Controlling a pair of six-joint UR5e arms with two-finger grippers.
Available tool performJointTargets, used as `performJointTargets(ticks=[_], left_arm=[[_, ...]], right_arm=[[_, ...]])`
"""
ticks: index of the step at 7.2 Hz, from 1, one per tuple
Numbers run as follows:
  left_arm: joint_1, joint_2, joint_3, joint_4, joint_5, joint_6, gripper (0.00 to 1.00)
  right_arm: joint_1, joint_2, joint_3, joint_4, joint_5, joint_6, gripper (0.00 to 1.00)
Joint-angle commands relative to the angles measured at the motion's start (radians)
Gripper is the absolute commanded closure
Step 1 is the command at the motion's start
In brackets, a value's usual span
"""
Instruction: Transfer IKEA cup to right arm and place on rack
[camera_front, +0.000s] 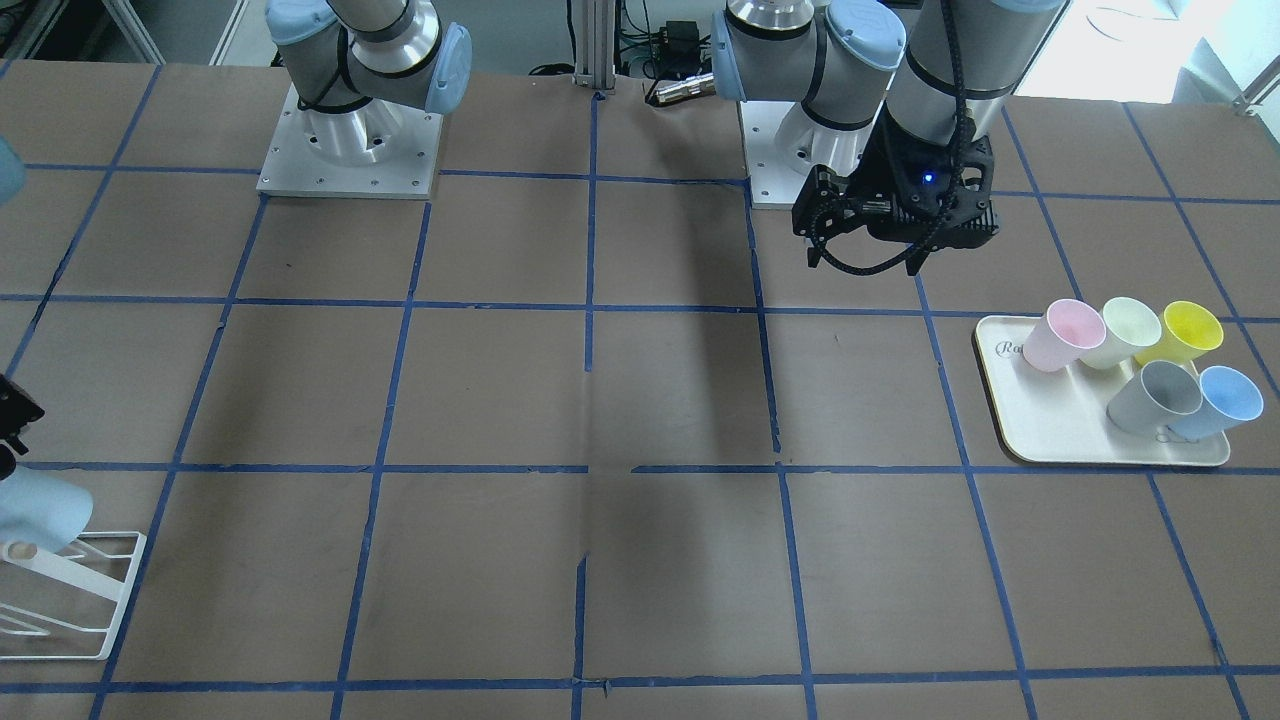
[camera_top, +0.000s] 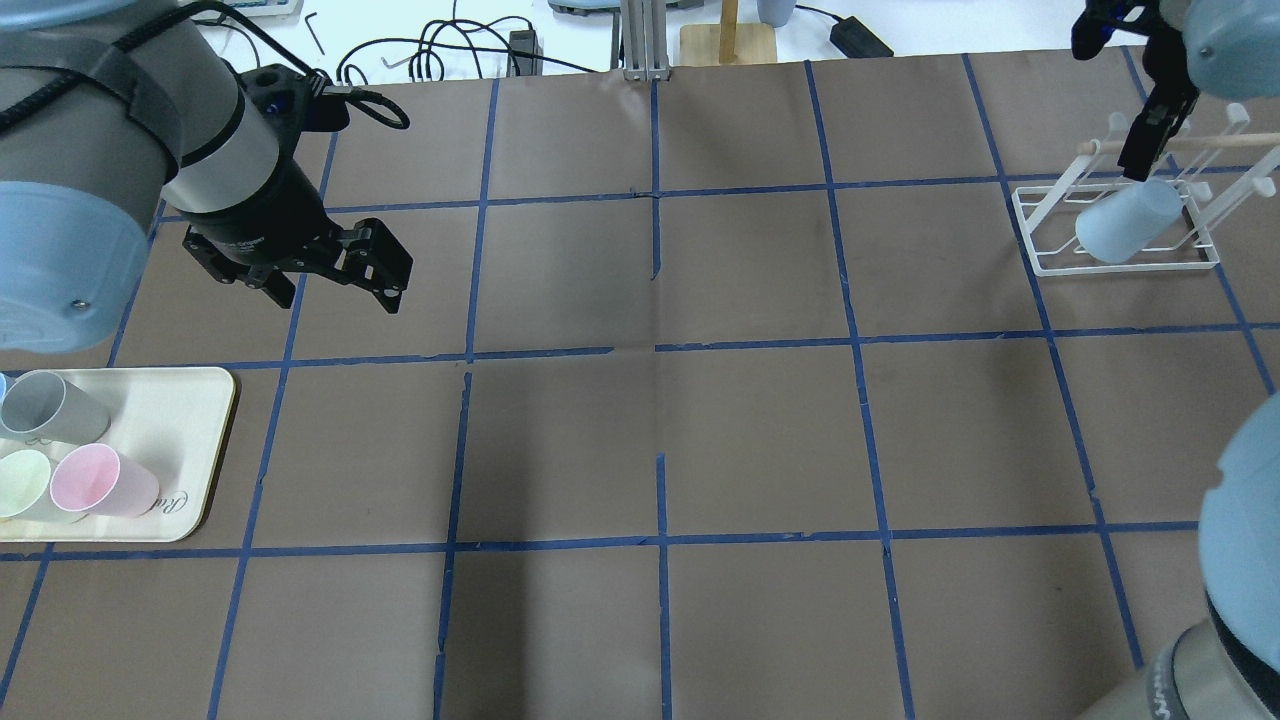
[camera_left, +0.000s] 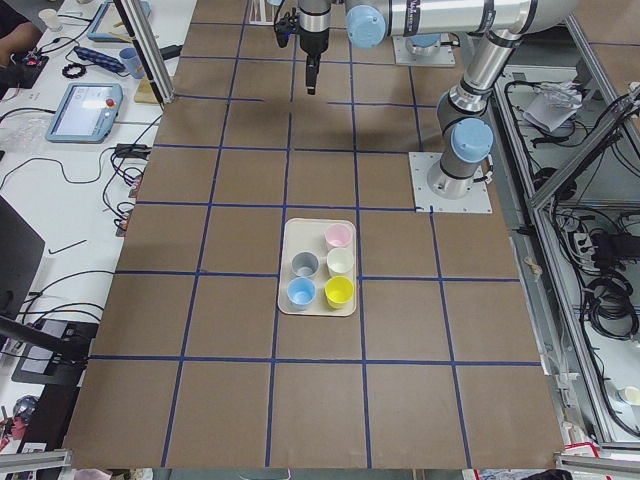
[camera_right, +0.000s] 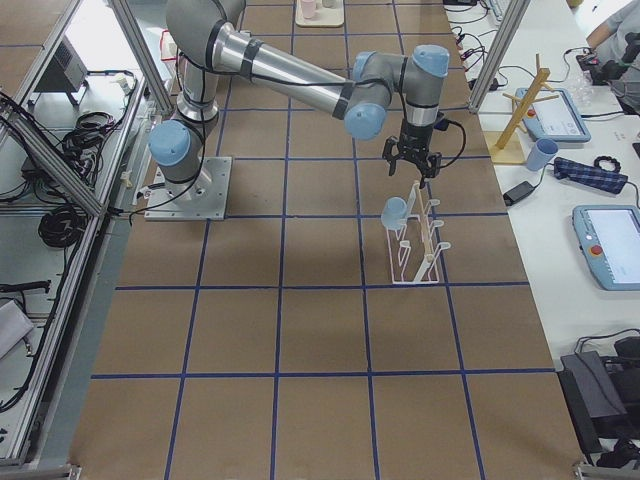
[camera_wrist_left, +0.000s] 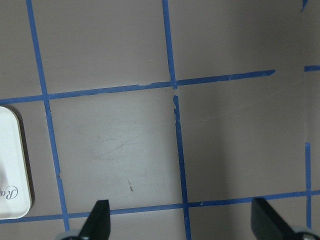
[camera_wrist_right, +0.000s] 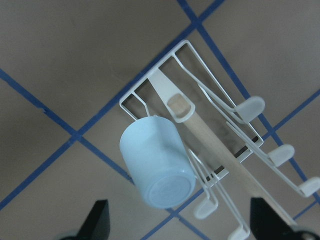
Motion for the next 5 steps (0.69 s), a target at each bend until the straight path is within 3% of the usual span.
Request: performJointTargets(ticks=[1,3,5], left_arm=[[-0.001,-0.005,0.000,0.004,-0.001,0.003,0.00],[-0.001,0.001,0.001,0.000,0.008,0.003,0.00],[-0.013,0.002,0.001,-0.003,0.008,0.003,0.00]], right_arm=[[0.156,-0.125,-0.024,0.189,0.122,0.289,0.00],[0.349,-0.137,-0.024,0.236,0.175,0.803,0.00],[0.378,-0.140,-0.010,0.240,0.192,1.083,0.00]])
